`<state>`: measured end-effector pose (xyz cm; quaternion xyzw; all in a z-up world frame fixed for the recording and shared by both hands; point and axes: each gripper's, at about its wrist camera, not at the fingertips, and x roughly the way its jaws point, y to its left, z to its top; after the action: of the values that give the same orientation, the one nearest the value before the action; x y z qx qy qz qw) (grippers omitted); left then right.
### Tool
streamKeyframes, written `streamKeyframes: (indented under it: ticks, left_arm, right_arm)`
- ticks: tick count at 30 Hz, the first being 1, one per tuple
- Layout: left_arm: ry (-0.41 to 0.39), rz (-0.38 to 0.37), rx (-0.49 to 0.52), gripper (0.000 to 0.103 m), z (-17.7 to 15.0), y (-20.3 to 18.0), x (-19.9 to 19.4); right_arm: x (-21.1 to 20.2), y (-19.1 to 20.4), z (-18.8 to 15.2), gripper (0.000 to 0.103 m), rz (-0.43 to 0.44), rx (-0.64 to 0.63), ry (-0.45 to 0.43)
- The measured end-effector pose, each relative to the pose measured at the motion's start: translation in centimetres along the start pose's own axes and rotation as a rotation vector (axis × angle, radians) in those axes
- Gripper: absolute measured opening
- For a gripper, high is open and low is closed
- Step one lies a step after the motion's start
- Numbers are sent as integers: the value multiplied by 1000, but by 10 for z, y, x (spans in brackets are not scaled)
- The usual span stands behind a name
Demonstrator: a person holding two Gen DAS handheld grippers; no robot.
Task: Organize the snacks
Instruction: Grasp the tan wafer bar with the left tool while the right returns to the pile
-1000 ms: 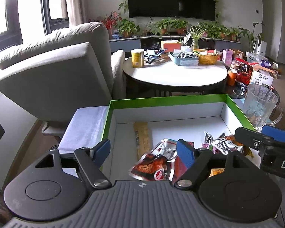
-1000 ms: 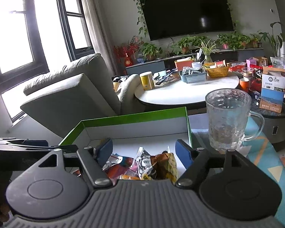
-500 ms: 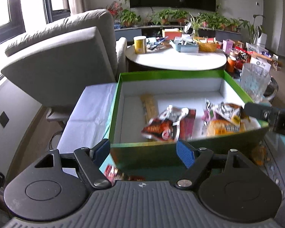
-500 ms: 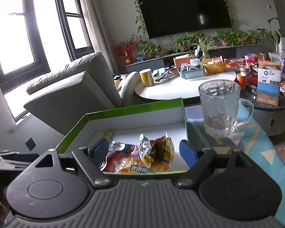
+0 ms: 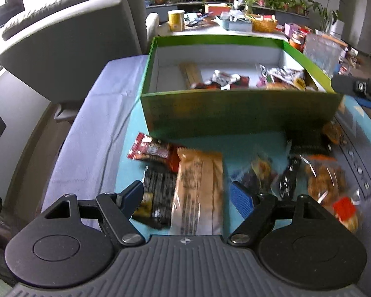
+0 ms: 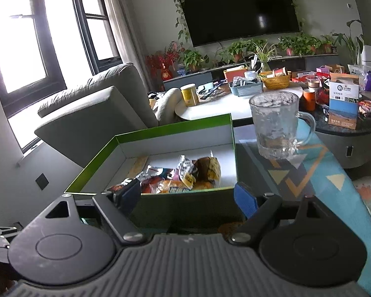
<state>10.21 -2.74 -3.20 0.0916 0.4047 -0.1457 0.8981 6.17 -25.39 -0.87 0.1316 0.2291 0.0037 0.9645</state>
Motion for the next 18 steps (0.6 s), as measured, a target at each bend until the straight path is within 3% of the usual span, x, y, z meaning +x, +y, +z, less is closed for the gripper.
streamKeyframes:
  ticks: [18]
  left_arm:
    - [31,-11,51,74,-19,-10,3]
  right_arm:
    - [-10,-12,-17,48,-19,44,33]
